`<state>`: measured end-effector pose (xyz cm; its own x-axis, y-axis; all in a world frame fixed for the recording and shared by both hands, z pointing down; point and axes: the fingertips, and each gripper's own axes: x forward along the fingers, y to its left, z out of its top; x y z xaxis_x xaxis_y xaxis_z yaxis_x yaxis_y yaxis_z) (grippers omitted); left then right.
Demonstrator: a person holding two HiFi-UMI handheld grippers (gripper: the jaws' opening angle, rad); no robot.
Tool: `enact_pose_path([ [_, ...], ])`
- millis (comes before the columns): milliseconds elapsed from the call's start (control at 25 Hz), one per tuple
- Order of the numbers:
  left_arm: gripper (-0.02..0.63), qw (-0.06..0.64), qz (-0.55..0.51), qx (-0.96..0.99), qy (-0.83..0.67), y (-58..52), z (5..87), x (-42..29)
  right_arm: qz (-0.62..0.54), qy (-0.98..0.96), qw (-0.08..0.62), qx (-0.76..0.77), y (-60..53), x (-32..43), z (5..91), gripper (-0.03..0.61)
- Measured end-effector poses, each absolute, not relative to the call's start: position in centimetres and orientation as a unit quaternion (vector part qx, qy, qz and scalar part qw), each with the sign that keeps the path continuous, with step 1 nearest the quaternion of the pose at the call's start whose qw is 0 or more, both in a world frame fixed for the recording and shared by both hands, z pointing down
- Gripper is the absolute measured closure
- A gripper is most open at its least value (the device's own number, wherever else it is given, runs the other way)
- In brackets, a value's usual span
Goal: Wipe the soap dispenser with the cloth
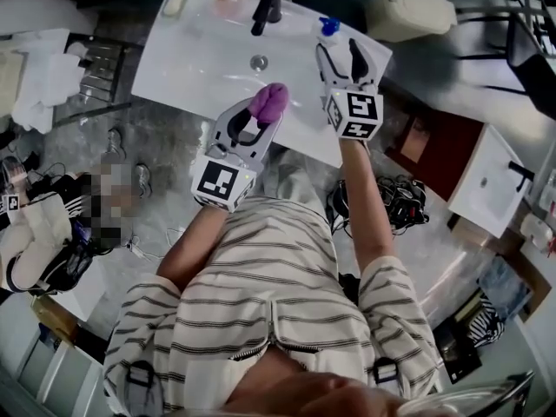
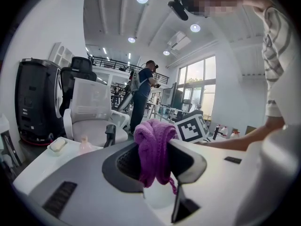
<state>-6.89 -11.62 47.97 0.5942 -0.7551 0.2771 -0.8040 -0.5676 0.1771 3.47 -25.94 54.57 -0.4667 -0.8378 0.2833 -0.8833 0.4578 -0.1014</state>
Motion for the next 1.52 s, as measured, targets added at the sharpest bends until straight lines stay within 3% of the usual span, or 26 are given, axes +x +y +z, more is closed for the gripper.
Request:
enact_pose_path([
  [440, 0.484, 0.107, 0.076, 0.872, -0.472, -11.0, 43.7, -6.9, 0.106, -0.865, 0.044, 0.489, -18.5, 3.2, 46.3, 0.417],
  [600, 0.489, 0.089, 0.069, 0.872, -0.477, -10.7, 42.0, -6.6, 0.096, -0.862, 0.026, 0.497, -16.2, 3.4, 43.2, 0.494],
  [680, 0.489, 0.081, 0.066, 0.873, -0.477, -10.4, 41.4, -6.3, 0.092, -0.857, 0.017, 0.506, -15.2, 3.8, 42.0, 0.575],
  [1520, 0.491, 0.044, 0.052, 0.876, -0.477, -10.6, 40.1, -4.2, 0.056, -0.850, -0.006, 0.524, -10.9, 5.7, 37.9, 0.578],
])
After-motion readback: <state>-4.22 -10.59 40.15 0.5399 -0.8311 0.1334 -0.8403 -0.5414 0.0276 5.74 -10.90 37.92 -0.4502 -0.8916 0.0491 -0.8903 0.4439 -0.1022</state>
